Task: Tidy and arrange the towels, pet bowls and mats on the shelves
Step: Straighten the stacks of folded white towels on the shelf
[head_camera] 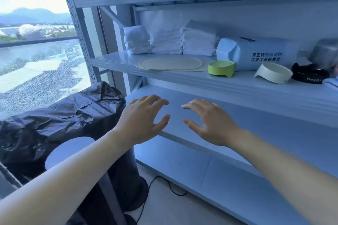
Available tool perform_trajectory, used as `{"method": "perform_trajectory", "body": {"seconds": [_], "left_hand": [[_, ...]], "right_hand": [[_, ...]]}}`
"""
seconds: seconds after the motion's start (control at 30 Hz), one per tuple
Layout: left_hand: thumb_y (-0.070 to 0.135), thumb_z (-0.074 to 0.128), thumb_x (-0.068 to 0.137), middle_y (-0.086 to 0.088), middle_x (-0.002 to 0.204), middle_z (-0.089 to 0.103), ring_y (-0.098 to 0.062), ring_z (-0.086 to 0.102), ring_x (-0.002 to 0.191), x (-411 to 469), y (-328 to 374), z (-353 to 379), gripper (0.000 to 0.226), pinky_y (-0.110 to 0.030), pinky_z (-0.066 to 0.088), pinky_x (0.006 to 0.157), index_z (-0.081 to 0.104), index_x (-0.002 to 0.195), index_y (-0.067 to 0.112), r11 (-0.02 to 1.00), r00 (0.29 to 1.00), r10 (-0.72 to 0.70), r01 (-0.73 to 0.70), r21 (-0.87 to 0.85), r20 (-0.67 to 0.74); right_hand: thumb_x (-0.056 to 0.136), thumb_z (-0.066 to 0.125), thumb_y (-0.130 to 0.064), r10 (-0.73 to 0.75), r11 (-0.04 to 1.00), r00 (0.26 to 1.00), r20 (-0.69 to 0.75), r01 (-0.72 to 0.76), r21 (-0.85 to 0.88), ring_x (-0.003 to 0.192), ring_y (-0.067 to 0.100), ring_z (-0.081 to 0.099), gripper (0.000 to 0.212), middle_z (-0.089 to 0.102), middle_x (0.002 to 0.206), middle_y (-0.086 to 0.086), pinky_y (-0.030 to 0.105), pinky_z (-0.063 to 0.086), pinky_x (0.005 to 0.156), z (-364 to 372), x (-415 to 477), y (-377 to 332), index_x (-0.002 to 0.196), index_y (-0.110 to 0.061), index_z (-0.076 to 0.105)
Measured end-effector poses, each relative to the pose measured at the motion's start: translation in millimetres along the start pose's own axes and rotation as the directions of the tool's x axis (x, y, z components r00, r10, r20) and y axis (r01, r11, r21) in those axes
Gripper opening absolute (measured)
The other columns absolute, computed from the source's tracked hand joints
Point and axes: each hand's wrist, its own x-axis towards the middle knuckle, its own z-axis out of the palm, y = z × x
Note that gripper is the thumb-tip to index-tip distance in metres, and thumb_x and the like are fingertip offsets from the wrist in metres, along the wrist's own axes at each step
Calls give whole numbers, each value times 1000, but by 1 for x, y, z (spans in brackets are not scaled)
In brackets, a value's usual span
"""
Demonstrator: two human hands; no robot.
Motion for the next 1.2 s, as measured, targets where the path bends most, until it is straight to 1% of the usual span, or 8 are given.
{"method": "perform_trajectory", "body": {"seconds": [0.13, 0.23, 0.43, 0.67, 0.87, 1.0, 1.1, 1.2], "left_hand": [[56, 27, 85, 7, 114, 61, -18, 61, 101, 46, -52, 26, 55, -34, 46, 84, 56, 120, 25, 999, 999, -32, 32, 0, -9], [57, 26, 85, 7, 114, 62, -18, 61, 101, 82, -92, 37, 56, -34, 46, 84, 56, 120, 25, 998, 998, -54, 54, 17, -15], [57, 27, 85, 8, 110, 64, -17, 62, 99, 136, -154, 65, 55, -32, 47, 81, 57, 118, 26, 997, 998, -59, 60, 52, -29], [56, 29, 86, 8, 110, 64, -17, 64, 96, 176, -198, 105, 53, -32, 48, 79, 58, 116, 24, 997, 998, -68, 67, 38, 7], [58, 25, 84, 9, 110, 63, -18, 63, 97, 218, -231, 144, 56, -32, 46, 76, 56, 118, 26, 989, 989, -140, 138, 63, 40], [59, 24, 86, 10, 119, 59, -18, 58, 105, 265, -257, 153, 55, -33, 45, 81, 49, 125, 30, 981, 982, -181, 176, 84, 57], [58, 28, 88, 10, 121, 58, -17, 57, 107, 310, -275, 159, 50, -33, 43, 85, 49, 126, 31, 973, 976, -215, 210, 92, 40], [58, 28, 87, 10, 119, 59, -16, 57, 105, 347, -292, 165, 49, -32, 42, 84, 53, 120, 32, 966, 971, -239, 239, 95, -9]], "right_hand": [[90, 36, -51, -16, 1000, 1000, 14, 17, -20, 123, 12, 41, 50, 49, 131, -9, 32, 33, 100, 14, 79, 21, 131, -25, 46], [88, 35, -52, -38, 999, 999, -2, 38, -16, 124, 13, 42, 51, 50, 132, -7, 38, 38, 100, 20, 137, 34, 130, -24, 47], [87, 31, -56, -38, 999, 999, -23, 38, 1, 124, 11, 42, 56, 48, 131, -8, 35, 38, 100, 47, 215, 60, 130, -25, 47], [93, 44, -46, -80, 997, 997, 11, 80, -10, 121, 13, 44, 43, 49, 131, -6, 31, 37, 97, 71, 285, 90, 130, -22, 48], [94, 43, -45, -130, 991, 990, 46, 131, -16, 116, 12, 46, 41, 48, 127, -9, 29, 36, 91, 92, 355, 118, 129, -24, 47], [94, 43, -45, -159, 986, 986, 45, 160, -38, 115, 14, 46, 41, 47, 127, -7, 30, 35, 91, 91, 404, 149, 128, -24, 47], [93, 43, -47, -159, 985, 985, 60, 162, -57, 117, 13, 44, 42, 44, 129, -9, 31, 38, 89, 82, 446, 175, 129, -25, 45], [92, 43, -48, -156, 987, 987, 26, 156, -36, 114, 12, 46, 42, 43, 128, -10, 32, 42, 85, 74, 486, 195, 128, -25, 46]]}}
